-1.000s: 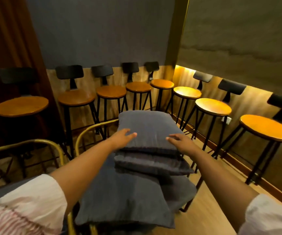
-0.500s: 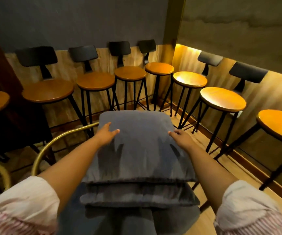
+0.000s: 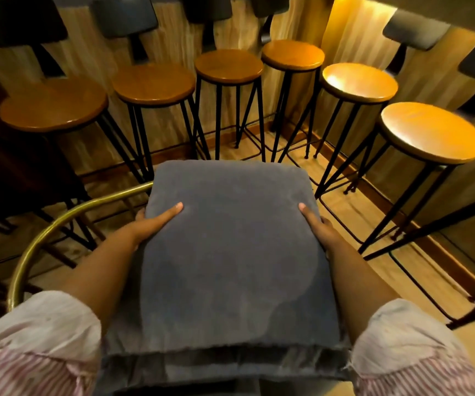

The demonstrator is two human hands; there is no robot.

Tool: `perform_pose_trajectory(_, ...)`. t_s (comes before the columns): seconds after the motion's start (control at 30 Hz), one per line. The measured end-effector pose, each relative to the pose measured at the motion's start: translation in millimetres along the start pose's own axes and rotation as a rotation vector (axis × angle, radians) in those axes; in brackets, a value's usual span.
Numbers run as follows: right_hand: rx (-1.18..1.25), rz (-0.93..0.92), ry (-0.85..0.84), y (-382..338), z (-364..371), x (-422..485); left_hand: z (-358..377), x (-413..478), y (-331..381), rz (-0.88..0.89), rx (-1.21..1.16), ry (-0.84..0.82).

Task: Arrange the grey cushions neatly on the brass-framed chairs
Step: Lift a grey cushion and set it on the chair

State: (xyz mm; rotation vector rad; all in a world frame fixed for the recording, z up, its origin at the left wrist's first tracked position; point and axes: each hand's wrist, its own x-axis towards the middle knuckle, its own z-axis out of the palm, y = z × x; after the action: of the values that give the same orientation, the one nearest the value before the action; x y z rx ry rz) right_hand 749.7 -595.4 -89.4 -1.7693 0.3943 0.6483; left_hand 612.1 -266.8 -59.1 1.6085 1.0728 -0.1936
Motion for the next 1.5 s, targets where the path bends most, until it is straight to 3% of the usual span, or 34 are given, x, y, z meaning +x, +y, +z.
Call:
perform_pose_trajectory(0.2,-0.004,-0.040,-0.090,16.4,-16.2,-2.0,5.9,-23.3,-15.9,0.080,-0.143,0.041)
perform_pose_trajectory(0.47,0.125,-0.230,0.000,-17.1,-40.2,-116.2,-10.2,-144.2,7.0,0.346,-0.243,0.145)
perform_pose_trajectory(0.77,0.126,-0.460,-0.146,-23.5,-25.2,-257.5,-94.7,-304.1,-51.5,0.460,-0.319,0.314)
perform_pose_trajectory(1.13,0.054,-0.525,-0.472,29.1,106.2,-366.9,-214.7,-415.3,-195.8,0.424,-0.385,0.602)
perform_pose_trajectory(1.5,-0.041,-0.510,-0.567,62.8,308.0,-449.8,-384.5,-429.1,-325.1,0.358,-0.473,0.694)
